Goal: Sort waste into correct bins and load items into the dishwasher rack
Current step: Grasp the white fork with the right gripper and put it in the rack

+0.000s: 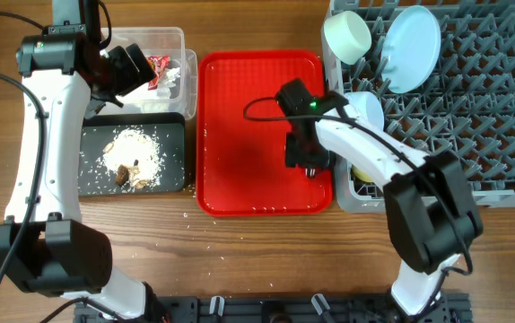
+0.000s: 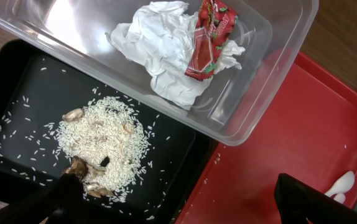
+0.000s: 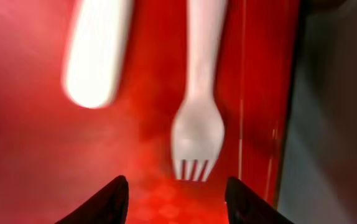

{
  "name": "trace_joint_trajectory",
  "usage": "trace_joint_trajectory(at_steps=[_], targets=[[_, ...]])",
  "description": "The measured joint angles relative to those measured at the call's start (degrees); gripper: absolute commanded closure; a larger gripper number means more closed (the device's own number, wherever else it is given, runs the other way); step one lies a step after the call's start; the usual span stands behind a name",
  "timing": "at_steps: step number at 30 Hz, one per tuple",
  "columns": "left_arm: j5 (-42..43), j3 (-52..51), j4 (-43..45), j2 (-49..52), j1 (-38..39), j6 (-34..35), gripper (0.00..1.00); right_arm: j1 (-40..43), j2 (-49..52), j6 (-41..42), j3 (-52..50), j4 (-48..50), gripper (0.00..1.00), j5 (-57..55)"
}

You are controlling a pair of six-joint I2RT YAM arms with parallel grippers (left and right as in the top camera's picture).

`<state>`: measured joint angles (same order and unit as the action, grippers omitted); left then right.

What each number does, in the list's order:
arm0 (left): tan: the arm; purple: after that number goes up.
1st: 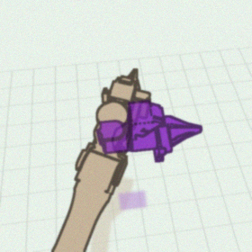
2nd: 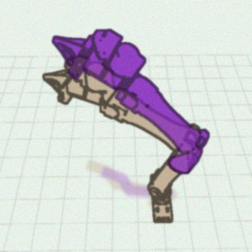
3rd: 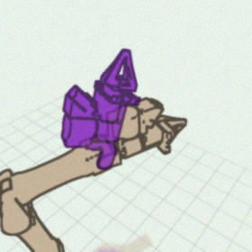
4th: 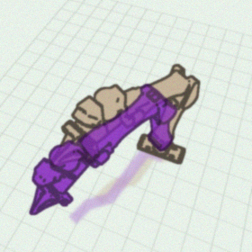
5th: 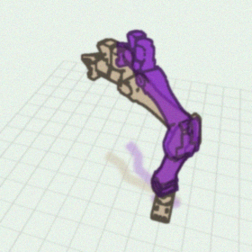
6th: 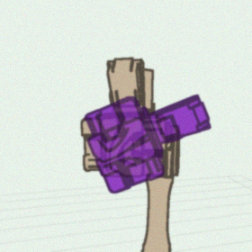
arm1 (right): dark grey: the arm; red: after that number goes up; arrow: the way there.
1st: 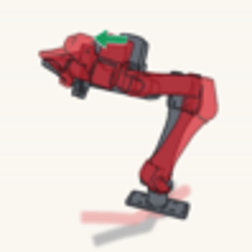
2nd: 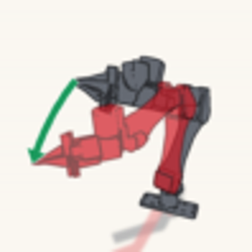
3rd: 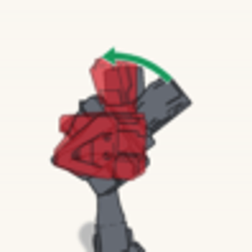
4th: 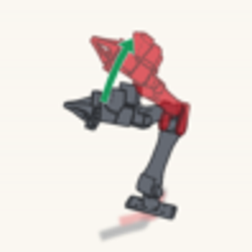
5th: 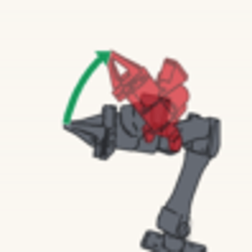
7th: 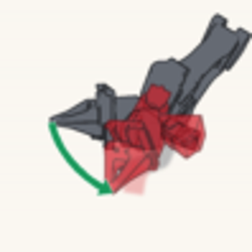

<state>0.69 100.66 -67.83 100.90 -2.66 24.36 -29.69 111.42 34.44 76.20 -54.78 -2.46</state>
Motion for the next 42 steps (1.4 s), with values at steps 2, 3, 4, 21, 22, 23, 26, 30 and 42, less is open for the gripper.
trace_joint_trajectory(at_steps=[2, 3, 4, 21, 22, 23, 26, 30, 42], targets=[[-0.02, 0.0, 0.02, 0.0, 0.0, 0.0, 0.0, 0.0, 0.15, 0.02, -1.16, 1.44, 0.52, -0.76], [0.0, 0.0, 0.02, 0.0, 0.0, 0.0, 0.0, 0.0, 0.15, 0.02, -1.75, 3.06, 0.53, -1.03], [0.0, 0.0, 0.02, 0.0, 0.0, 0.0, 0.0, 0.0, 0.15, -0.26, -3.06, 5.97, 0.54, -1.2], [0.0, 0.0, 0.04, 0.0, 0.0, 0.0, 0.0, 0.0, 0.13, -2.82, -5.6, 12.63, 0.75, -4.07], [0.0, 0.0, 0.02, 0.0, 0.0, 0.0, 0.0, 0.0, 0.13, -2.8, -5.6, 12.61, 0.75, -4.07], [0.0, 0.0, 0.02, 0.0, 0.0, 0.0, 0.0, 0.0, 0.13, -2.84, -5.6, 12.37, 0.76, -4.04], [0.0, 0.0, 0.02, 0.0, 0.0, 0.0, 0.0, 0.0, 0.11, -3.52, -5.4, 10.38, 0.76, -3.98], [0.0, 0.0, 0.02, 0.0, 0.0, 0.0, 0.0, 0.0, -1.64, -5.38, -2.86, 3.1, 0.75, -3.82], [0.0, 0.0, 0.04, 0.0, 0.0, 0.0, 0.0, 14.78, -38.1, -13.73, 2.34, -7.54, 0.76, -4.81]])
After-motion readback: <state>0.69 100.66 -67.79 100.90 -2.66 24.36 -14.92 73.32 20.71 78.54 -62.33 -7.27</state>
